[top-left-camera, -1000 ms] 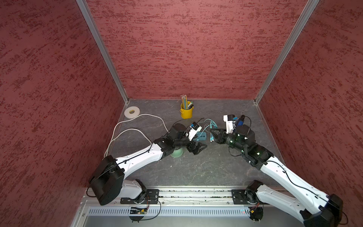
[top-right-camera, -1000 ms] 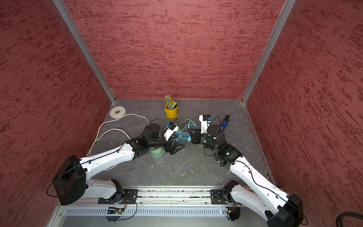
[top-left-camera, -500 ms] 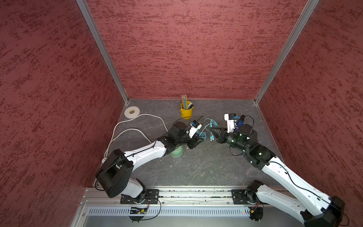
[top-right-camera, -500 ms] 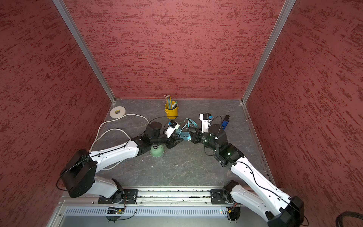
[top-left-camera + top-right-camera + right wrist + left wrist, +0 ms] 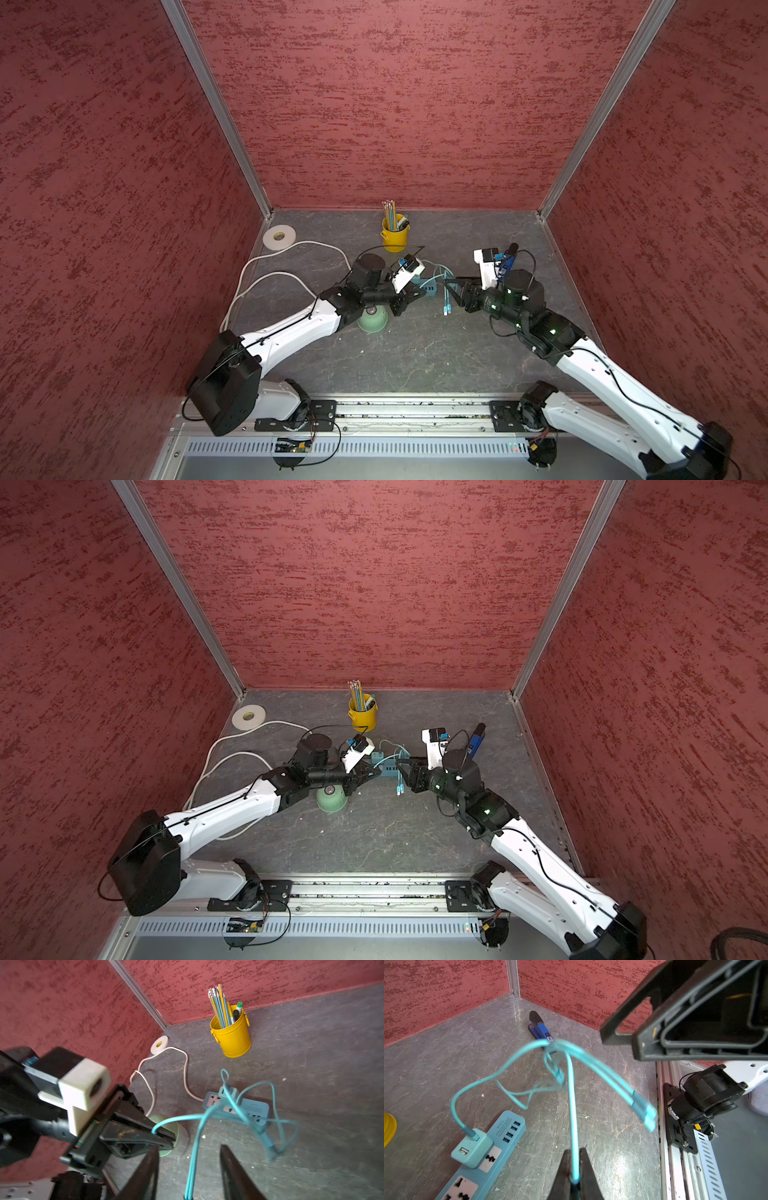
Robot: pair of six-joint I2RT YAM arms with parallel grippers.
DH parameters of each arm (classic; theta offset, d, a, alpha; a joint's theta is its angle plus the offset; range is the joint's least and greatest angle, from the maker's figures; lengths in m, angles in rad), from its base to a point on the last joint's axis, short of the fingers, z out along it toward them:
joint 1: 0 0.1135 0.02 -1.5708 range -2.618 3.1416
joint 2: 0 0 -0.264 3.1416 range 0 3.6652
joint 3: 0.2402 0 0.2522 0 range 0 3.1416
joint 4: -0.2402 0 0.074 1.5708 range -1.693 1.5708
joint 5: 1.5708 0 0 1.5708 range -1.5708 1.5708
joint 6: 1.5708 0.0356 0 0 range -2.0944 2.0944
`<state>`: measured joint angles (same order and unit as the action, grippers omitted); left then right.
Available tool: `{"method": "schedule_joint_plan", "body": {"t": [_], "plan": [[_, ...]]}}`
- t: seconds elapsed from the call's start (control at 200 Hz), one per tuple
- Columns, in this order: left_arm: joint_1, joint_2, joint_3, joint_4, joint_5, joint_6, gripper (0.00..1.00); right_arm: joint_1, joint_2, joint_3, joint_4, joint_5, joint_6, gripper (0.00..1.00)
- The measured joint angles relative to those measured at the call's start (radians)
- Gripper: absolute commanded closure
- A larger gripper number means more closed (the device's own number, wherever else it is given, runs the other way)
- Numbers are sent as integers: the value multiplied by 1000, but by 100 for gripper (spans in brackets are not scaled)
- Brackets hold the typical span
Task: Charge the cordless meat grinders
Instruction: Pick up the charging cable from the center of the board.
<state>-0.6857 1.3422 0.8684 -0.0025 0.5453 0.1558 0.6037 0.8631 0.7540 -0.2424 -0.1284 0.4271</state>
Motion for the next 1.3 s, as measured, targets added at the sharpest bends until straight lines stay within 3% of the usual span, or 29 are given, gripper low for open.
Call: {"method": "schedule_joint_plan", "body": {"t": [0.18,0.461,0.751,0.997,1.167,1.247,1.302], "plan": [[32,-15,54,-151,92,132,100,-1,-7,52,-39,-30,-233,33],[70,-26,94,-284,254,336,100,-3,77,25,65,-356,-486,39],[98,-19,124,-346,358,427,100,-3,202,24,87,-581,-586,59],[103,0,154,-383,402,448,100,-3,226,24,126,-632,-605,73],[110,6,156,-403,417,459,100,-3,229,24,142,-636,-614,100],[119,8,156,-409,423,463,97,-3,230,24,141,-631,-624,100],[121,8,156,-410,426,463,88,-3,230,24,141,-629,-628,100]]}}
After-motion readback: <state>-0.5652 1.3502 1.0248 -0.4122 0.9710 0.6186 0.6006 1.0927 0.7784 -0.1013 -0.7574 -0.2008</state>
